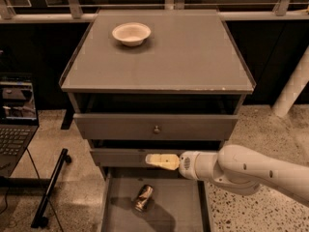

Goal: Pick orange can from bottom drawer and place on counter

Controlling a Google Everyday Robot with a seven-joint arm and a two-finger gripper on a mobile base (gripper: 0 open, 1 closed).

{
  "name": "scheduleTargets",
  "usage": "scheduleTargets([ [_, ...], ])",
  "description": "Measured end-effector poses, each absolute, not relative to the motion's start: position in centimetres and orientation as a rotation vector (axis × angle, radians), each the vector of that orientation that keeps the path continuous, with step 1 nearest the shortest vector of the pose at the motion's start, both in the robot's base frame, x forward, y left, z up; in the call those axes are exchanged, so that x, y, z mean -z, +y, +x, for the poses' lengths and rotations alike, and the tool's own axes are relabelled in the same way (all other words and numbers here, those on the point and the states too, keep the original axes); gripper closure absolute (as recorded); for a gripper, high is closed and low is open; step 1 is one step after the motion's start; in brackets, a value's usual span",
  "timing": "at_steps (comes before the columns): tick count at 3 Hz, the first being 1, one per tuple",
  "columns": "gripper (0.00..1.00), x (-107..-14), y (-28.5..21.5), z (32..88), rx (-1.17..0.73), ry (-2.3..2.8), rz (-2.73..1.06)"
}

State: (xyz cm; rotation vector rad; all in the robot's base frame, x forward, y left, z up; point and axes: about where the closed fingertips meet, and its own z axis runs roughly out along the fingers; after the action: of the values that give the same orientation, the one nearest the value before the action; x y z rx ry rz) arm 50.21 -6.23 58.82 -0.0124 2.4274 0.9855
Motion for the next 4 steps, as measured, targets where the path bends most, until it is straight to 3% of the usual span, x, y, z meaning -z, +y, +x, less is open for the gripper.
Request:
scheduleTargets([
  [3,0.0,-44.4,-6.1,53.9,-1.01,2.613,0.234],
  [4,0.0,-44.4,-6.1,53.9,-1.01,2.613,0.234],
])
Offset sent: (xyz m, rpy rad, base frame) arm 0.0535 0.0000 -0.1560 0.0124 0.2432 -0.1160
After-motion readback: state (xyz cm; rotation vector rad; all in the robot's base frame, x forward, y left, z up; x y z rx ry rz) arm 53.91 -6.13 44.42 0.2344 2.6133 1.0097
